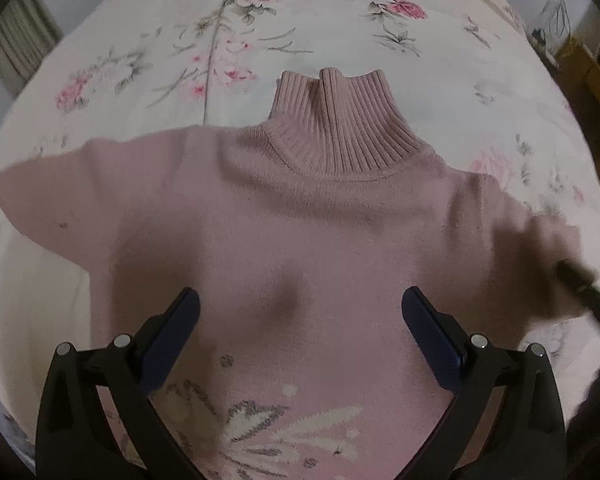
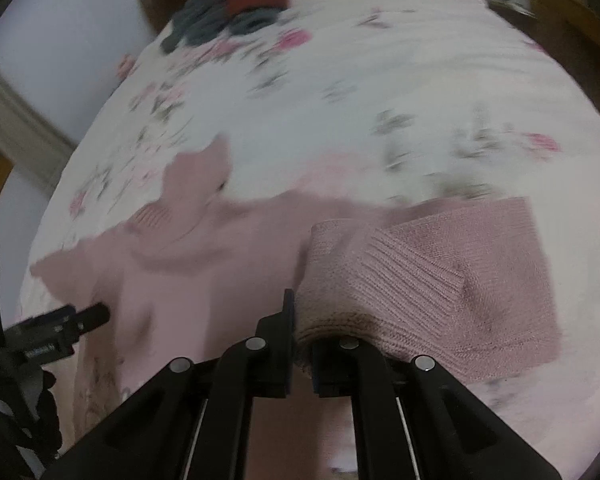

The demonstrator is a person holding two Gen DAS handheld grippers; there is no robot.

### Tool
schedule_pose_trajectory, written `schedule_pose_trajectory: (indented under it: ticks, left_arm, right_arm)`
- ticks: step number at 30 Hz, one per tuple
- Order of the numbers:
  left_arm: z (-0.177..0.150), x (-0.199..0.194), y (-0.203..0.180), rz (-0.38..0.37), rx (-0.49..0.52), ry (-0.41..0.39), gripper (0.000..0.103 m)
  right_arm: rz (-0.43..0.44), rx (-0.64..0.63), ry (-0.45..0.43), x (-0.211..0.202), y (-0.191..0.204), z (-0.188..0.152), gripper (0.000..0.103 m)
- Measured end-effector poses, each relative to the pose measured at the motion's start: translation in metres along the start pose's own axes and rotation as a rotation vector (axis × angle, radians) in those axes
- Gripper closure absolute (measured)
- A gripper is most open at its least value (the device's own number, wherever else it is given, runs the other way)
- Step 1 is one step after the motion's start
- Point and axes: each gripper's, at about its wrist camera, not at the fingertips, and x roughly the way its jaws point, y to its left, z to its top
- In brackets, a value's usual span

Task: Fold small clothes
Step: 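Carry the held sleeve across the sweater body with the right tool, then grasp the folded ribbed cuff with the left tool, then release it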

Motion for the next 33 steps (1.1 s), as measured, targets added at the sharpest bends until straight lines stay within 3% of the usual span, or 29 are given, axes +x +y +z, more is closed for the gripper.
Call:
schedule_pose_trajectory:
  ticks: [4,9,13,17,21,27,33]
  left_arm:
    - [0.000,0.000,0.003,-0.008,-0.008,0.002,0.003]
    - [0.001,0.002,-0.009,-0.024,0.028,0.011,0.003]
    - [0.001,0.005,-0.032,-0.085,0.057,0.018,0.003]
    - [-0.002,0.016,-0.077,-0.164,0.124,0.043,0.003]
    - [-0.010,0.044,-0.125,-0.205,0.199,0.103,0.003]
    - [-0.018,0.081,-0.168,-0.274,0.189,0.213,0.005]
    - [-0.019,0.086,-0.180,-0.302,0.186,0.220,0.045]
  right_arm:
    - [0.043,-0.019,0.035,0.023,0.022,-0.011,0.096]
    - [0.064,-0.037,0.138,0.050,0.025,-0.028,0.080]
    - [0.099,0.004,0.136,0.021,0.007,-0.043,0.070]
    - [0.029,0.110,0.085,-0.021,-0.033,-0.065,0.063]
    - [-0.016,0.201,0.073,-0.043,-0.068,-0.085,0.062]
    - [-0.046,0.211,0.074,-0.050,-0.083,-0.097,0.062]
    - [-0.050,0.235,0.061,-0.052,-0.094,-0.099,0.062]
